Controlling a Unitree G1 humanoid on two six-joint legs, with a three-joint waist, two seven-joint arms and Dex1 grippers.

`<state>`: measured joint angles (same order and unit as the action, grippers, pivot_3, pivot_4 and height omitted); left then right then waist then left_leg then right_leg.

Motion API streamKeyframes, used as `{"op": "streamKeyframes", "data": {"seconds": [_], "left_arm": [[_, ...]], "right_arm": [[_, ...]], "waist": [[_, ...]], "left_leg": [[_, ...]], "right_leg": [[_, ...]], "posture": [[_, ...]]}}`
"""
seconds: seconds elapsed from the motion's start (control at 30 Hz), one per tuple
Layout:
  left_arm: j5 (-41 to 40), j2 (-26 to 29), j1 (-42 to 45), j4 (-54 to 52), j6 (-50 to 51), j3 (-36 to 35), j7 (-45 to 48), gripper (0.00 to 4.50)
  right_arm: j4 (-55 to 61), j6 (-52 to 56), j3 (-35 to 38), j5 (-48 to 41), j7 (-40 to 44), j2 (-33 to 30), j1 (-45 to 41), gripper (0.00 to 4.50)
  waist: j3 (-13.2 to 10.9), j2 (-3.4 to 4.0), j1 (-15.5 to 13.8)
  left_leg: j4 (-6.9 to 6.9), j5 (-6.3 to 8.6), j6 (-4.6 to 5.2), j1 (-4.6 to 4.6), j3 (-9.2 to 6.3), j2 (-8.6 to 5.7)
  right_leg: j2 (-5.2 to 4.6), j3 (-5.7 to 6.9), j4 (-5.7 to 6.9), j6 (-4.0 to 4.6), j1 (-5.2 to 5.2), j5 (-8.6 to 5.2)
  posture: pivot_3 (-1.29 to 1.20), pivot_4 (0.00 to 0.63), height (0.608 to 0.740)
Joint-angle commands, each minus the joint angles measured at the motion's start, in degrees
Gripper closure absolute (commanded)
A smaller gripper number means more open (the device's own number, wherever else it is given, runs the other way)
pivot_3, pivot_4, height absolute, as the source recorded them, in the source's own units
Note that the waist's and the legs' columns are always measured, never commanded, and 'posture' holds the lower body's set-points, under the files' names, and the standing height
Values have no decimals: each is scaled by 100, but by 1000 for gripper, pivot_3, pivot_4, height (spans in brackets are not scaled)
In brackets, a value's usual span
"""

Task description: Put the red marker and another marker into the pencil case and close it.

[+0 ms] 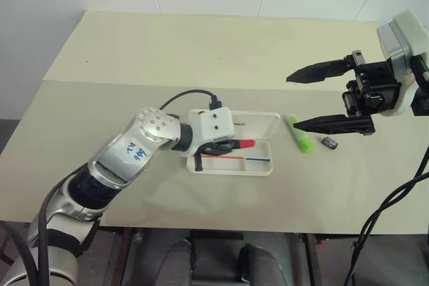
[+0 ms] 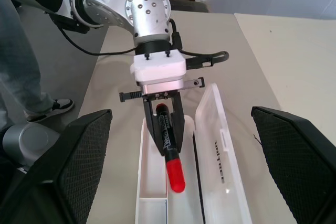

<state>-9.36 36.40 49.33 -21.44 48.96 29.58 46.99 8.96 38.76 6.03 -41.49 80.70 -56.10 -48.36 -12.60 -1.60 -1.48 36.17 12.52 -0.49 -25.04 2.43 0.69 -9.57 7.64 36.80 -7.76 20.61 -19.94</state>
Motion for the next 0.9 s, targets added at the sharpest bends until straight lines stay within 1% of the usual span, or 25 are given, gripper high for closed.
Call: {"op": "streamKeyframes", "data": {"seconds": [0.03,0.17,0.3,0.57,0.63,0.73,0.8,0.83,0.87,0.9], "left_arm": [[371,-33,113,118,-322,109,-5,3906],[739,-147,87,537,-736,237,-22,3906],[982,-329,41,752,-905,303,-27,3906],[1261,-675,23,1060,-1180,234,-20,3906],[1325,-703,12,1104,-1231,220,8,3167],[1378,-735,8,1133,-1284,208,55,2313],[1440,-757,4,1140,-1330,193,35,1649],[1463,-775,4,1154,-1342,178,25,1249],[1483,-791,1,1160,-1344,164,22,990],[1493,-799,-4,1147,-1337,153,33,602]], "right_arm": [[127,-49,199,-93,-45,-67,-32,0],[108,-64,154,-86,-60,-29,-36,0],[93,-70,127,-73,-63,-13,-42,0],[100,-55,136,-70,-58,-28,-34,0],[116,-47,147,-75,-66,-36,-20,0],[145,-34,170,-89,-81,-47,14,0],[167,-25,185,-102,-90,-55,34,0],[172,-22,190,-106,-94,-57,39,0],[177,-21,195,-110,-96,-61,45,0],[179,-22,199,-111,-99,-64,52,0]], "waist": [[0,0,2],[0,0,-2],[0,0,-8],[0,0,-5],[0,0,-5],[0,0,-5],[0,0,-5],[0,0,-5],[0,0,-5],[0,0,-4]], "left_leg": [[0,0,0,2,1,0],[-2,0,0,-1,0,0],[1,0,1,-4,0,-1],[2,0,1,-3,-1,0],[3,0,1,-3,-1,0],[4,0,1,-2,-1,0],[4,0,1,-2,-1,0],[4,0,1,-3,-1,0],[4,0,1,-3,-1,0],[4,0,1,-3,-1,0]], "right_leg": [[0,-2,0,0,-1,0],[0,1,-3,0,0,0],[0,2,-4,0,1,0],[0,3,-2,0,0,0],[0,3,-1,0,0,0],[0,3,0,0,-1,0],[0,3,0,0,0,0],[0,3,0,0,0,0],[0,3,0,0,0,0],[0,3,0,0,0,0]], "posture": [[0,150,740],[0,150,740],[0,150,740],[0,150,740],[0,150,740],[0,150,740],[0,150,740],[0,150,740],[0,150,740],[0,150,740]]}}
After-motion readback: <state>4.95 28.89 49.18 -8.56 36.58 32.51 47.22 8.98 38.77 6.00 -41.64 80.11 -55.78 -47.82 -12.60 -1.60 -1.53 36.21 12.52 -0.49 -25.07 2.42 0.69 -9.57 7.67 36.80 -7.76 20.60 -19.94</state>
